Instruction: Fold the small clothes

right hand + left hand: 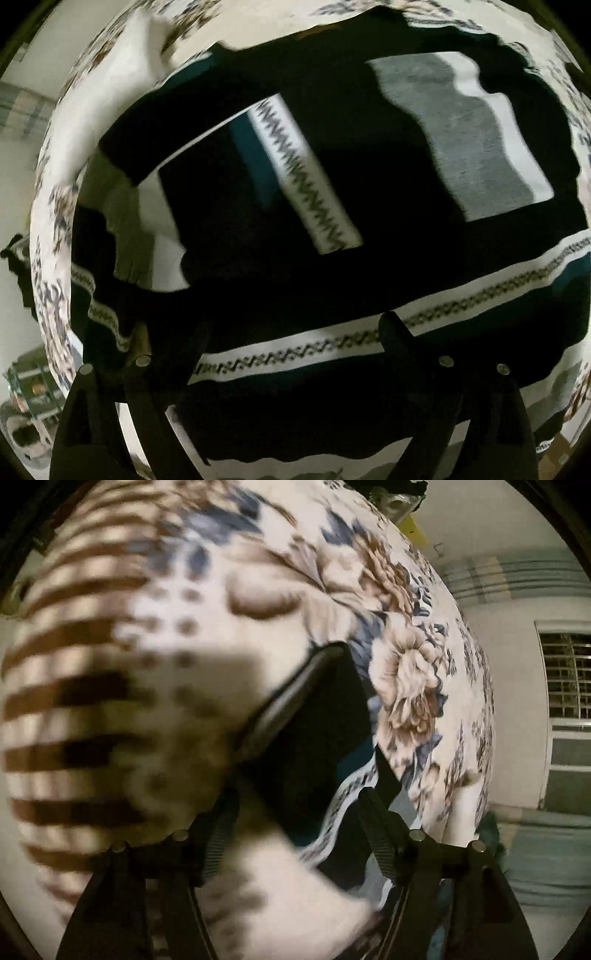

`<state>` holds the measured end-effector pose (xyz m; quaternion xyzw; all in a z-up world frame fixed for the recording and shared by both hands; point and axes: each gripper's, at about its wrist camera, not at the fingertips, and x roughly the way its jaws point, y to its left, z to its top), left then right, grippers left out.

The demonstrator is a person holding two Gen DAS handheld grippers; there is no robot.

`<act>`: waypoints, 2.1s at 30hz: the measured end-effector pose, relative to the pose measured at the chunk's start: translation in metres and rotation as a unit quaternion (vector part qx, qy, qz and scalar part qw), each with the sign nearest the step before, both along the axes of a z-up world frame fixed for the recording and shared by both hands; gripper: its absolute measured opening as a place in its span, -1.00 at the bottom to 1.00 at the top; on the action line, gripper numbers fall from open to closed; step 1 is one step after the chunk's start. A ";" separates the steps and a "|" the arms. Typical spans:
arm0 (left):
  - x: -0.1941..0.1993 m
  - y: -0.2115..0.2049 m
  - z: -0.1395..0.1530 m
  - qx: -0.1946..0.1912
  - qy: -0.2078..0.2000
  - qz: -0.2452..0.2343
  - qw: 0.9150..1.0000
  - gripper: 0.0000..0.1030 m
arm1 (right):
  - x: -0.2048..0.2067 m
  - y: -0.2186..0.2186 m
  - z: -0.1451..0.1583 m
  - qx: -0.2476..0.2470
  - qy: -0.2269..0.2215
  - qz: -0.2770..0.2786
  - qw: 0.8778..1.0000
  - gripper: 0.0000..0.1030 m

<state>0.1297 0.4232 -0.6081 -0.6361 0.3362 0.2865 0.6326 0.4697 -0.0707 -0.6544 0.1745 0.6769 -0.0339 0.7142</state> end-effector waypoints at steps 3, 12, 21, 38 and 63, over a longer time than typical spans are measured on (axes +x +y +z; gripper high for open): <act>0.034 0.007 0.006 0.056 0.033 -0.002 0.998 -0.41 | 0.001 -0.017 0.005 -0.032 -0.007 -0.003 0.999 0.82; 0.142 -0.047 0.125 0.302 0.075 -0.189 0.931 -0.92 | 0.004 -0.077 0.018 -0.050 -0.023 -0.029 0.998 0.82; 0.268 -0.322 0.170 0.342 -0.007 -0.454 0.823 -0.92 | 0.002 -0.178 0.012 0.002 -0.009 -0.077 0.997 0.82; 0.304 -0.613 0.128 0.332 -0.018 -0.599 0.728 0.73 | 0.001 -0.383 0.043 0.070 -0.007 -0.106 0.992 0.82; 0.190 -0.351 0.085 0.374 0.209 -0.351 0.832 0.74 | 0.092 -0.282 0.031 0.011 -0.047 0.057 0.997 -0.92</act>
